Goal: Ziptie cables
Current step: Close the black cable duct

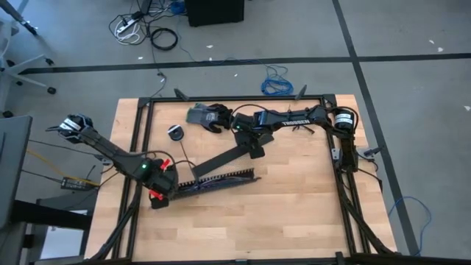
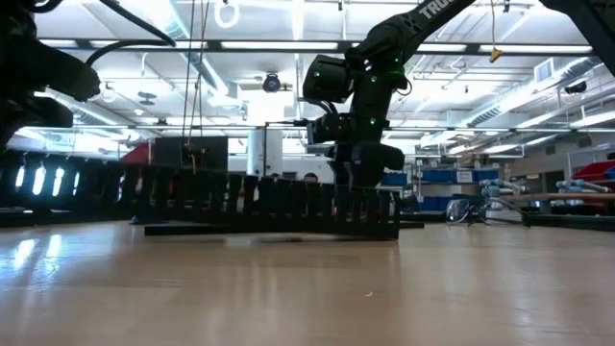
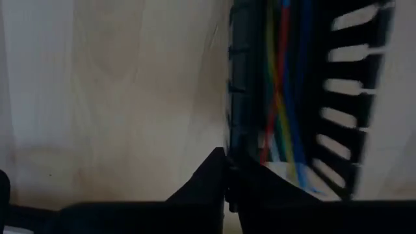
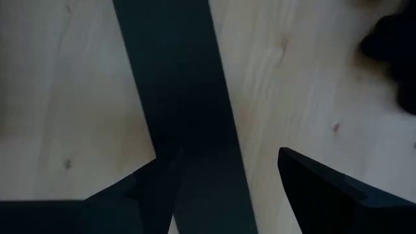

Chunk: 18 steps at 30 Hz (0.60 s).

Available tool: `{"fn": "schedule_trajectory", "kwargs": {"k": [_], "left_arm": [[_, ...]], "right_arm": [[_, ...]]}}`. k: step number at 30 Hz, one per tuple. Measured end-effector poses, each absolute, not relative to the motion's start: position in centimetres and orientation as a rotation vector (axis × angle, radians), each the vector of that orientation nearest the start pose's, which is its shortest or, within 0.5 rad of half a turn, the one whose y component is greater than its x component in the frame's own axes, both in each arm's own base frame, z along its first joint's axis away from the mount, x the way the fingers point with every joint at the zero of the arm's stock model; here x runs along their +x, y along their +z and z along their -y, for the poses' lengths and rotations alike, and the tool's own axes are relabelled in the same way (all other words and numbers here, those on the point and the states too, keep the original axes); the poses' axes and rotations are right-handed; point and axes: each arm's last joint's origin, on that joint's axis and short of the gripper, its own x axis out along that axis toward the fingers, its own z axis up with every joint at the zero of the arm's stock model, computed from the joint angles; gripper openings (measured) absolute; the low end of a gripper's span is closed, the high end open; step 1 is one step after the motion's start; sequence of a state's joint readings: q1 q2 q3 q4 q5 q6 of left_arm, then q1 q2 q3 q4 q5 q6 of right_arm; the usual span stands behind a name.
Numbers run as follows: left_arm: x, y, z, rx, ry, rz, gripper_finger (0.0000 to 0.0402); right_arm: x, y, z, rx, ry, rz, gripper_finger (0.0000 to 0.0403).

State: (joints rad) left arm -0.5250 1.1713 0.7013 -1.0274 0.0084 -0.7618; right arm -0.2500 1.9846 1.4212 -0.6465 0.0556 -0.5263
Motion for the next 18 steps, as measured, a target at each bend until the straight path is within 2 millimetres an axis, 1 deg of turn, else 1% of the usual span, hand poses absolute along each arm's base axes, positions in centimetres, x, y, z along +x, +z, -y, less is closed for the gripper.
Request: {"fn": "schedule_trajectory", "kwargs": {"k": [4, 8, 11, 14, 18], "left_arm": [[14.4, 19.3, 8.6, -0.236, 0.184, -1.526, 0.0050], [13.8, 19.2, 8.4, -0.249, 0.259, -1.574, 0.0105], [13.6, 19.3, 8.4, -0.255, 0.265, -1.594, 0.0145], [14.2, 19.5, 8.5, -0.234, 0.220, -1.498, 0.0168], [15.4, 20.1, 8.7, -0.144, 0.177, -1.279, 0.0174]], "right_arm": [[38.8, 17.5, 9.9, -0.321, 0.100, -1.209, 0.0250], [38.9, 17.5, 9.8, -0.311, 0.117, -1.201, 0.0251], [38.9, 17.5, 9.8, -0.306, 0.143, -1.188, 0.0254], [39.1, 17.6, 9.5, -0.312, 0.201, -1.152, 0.0256], [39.7, 17.8, 8.9, -0.339, 0.240, -1.095, 0.0255]]}}
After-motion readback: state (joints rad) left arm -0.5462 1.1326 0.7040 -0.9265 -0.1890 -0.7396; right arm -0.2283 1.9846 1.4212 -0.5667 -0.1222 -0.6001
